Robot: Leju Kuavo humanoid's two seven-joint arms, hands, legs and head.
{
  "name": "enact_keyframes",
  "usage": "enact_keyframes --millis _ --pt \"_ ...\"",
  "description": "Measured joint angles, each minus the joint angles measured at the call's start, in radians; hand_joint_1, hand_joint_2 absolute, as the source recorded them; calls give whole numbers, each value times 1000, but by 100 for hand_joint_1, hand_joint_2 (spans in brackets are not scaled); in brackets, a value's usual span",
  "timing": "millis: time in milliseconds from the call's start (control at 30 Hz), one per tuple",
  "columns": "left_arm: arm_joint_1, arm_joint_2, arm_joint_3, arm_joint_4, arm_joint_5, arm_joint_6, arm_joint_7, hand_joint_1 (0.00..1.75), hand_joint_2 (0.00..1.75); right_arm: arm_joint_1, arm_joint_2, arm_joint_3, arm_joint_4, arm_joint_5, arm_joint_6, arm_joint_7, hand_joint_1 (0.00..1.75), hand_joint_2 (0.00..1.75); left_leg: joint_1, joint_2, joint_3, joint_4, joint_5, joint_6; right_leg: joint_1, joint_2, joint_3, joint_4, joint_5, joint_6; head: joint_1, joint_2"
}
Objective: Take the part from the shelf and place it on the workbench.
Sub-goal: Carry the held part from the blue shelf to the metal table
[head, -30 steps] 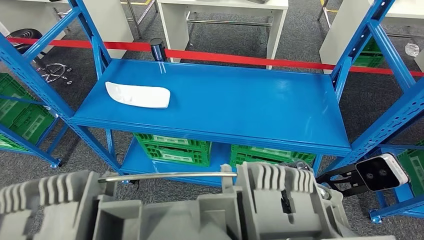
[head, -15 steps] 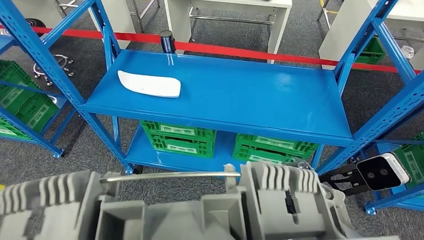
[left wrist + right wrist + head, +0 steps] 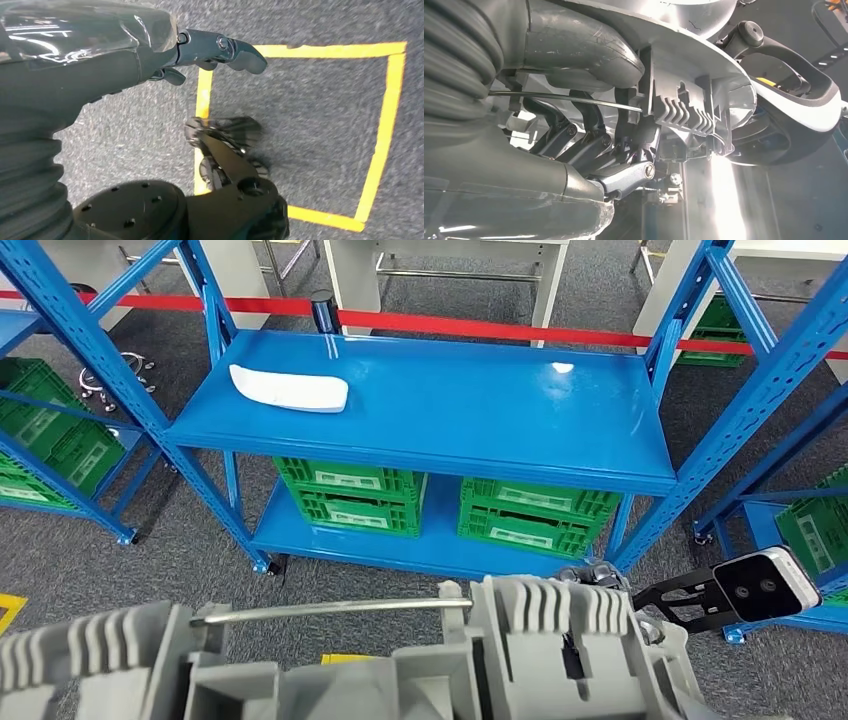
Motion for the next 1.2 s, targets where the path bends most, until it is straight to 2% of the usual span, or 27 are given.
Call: enact_keyframes --millis 33,67,100,133,167,200,233,300,333,367,433,467,500,533,567,600,633,667,700,767,967,1033,1067,1100,1133,1167,1200 --pt "-1 0 0 0 0 0 0 0 175 0 0 0 0 1 0 0 175 175 0 0 23 -9 19 1 2 0 -13 1 10 1 0 0" --pt "-2 -1 0 0 1 0 0 0 175 0 0 0 0 1 0 0 175 175 0 -1 65 -55 44 6 3 1 -24 1 20 3 0 0" --pt "-4 0 0 0 1 0 0 0 175 0 1 0 0 2 1 -1 175 175 -1 -2 119 -125 59 13 5 1 -33 1 29 5 0 0" --pt "-6 1 0 0 2 0 -1 0 175 0 1 0 0 2 1 -1 175 175 -4 -3 173 -202 61 21 7 1 -40 1 37 9 0 0" --pt "-8 2 0 0 2 0 -1 0 175 -1 2 0 0 2 2 -1 175 175 -8 -4 211 -260 56 28 7 1 -43 0 46 14 1 0" --pt "-10 3 0 0 2 0 -2 0 175 -2 2 0 -1 2 2 -1 175 175 -13 -5 229 -294 47 35 5 0 -45 -1 53 20 1 0" --pt "-11 4 0 0 2 0 -2 0 175 -2 3 -1 -1 3 3 -2 175 175 -18 -5 231 -307 48 41 3 -1 -47 -3 61 27 1 0" --pt "-12 5 0 2 3 0 -2 0 175 -1 4 -2 -1 4 4 -2 175 175 -20 -1 219 -320 74 56 0 -1 -55 -1 65 34 1 0" --pt "-14 6 0 2 3 0 -2 0 175 -2 3 -4 -1 5 4 -3 175 175 -19 2 211 -328 90 64 0 0 -65 15 45 33 3 0" --pt "-15 6 0 3 4 0 -2 0 175 -2 3 -6 0 5 5 -3 175 175 -17 5 200 -335 108 71 0 1 -79 49 8 28 5 0" --pt "-16 5 0 3 6 0 -2 0 175 -1 1 -10 0 6 5 -4 175 175 -18 7 168 -335 137 76 -3 1 -113 169 -85 20 8 0" --pt "-16 4 0 4 7 0 -2 0 175 -1 1 -12 0 6 6 -4 175 175 -18 8 151 -334 152 76 -5 1 -123 231 -112 24 8 0" --pt "-16 3 0 4 8 0 -2 0 175 -1 0 -13 0 7 6 -5 175 175 -18 9 131 -333 166 74 -8 1 -123 272 -118 35 8 0" --pt "-16 2 0 4 8 0 -2 0 175 -1 0 -15 1 8 6 -5 175 175 -16 10 112 -331 179 71 -11 1 -106 280 -105 49 8 0" --pt "-16 1 0 4 9 0 -2 0 175 -1 0 -17 1 8 6 -6 175 175 -14 10 93 -327 191 67 -15 1 -73 253 -83 63 8 0" --pt "-16 -1 0 5 9 0 -2 0 175 -2 0 -18 1 8 6 -7 175 175 -12 10 74 -319 200 62 -18 0 -24 195 -68 74 8 0" --pt "-16 -1 0 5 9 0 -2 0 175 -3 0 -20 1 9 6 -8 175 175 -11 10 56 -307 208 56 -18 1 31 121 -69 77 9 0" --pt "-16 -2 0 5 9 1 -2 0 175 -4 0 -22 1 9 6 -9 175 175 -11 10 41 -296 214 50 -17 1 73 58 -80 73 8 0" --pt "-15 -2 0 5 9 1 -3 0 175 -5 1 -24 1 10 6 -10 175 175 -12 10 31 -287 218 45 -16 2 101 15 -96 67 8 0" --pt "-15 -2 0 5 9 2 -3 0 175 -5 1 -26 0 11 7 -11 175 175 -13 11 24 -281 223 40 -13 3 111 -5 -111 58 6 0" --pt "-15 -3 0 6 9 2 -4 0 175 -4 1 -26 1 12 7 -12 175 175 -11 11 23 -281 230 35 -10 3 102 -1 -109 56 7 0" --pt "-13 -4 0 10 11 3 -5 0 175 -5 2 -28 1 13 7 -13 175 175 -6 10 19 -282 239 25 -10 2 89 1 -97 40 8 0" --pt "-13 -4 0 11 11 4 -6 0 175 -6 4 -28 0 14 7 -14 175 175 -3 10 15 -276 230 19 -11 1 82 3 -89 30 8 0" --pt "-12 -5 0 13 11 4 -7 0 175 -6 7 -29 1 15 6 -14 175 175 0 9 0 -201 172 12 -11 0 62 3 -67 20 7 0" --pt "-12 -6 0 13 11 5 -8 0 175 -6 10 -29 1 15 6 -14 175 175 3 7 2 -134 129 9 -8 0 35 4 -42 16 6 0" --pt "-12 -7 0 13 11 5 -8 0 175 -6 13 -30 1 16 5 -14 175 175 3 6 20 -86 95 9 -4 0 6 5 -17 13 6 0" --pt "-12 -7 0 13 11 6 -9 0 175 -6 15 -31 1 16 5 -14 175 175 3 4 60 -68 70 13 1 0 -22 6 10 12 5 0"
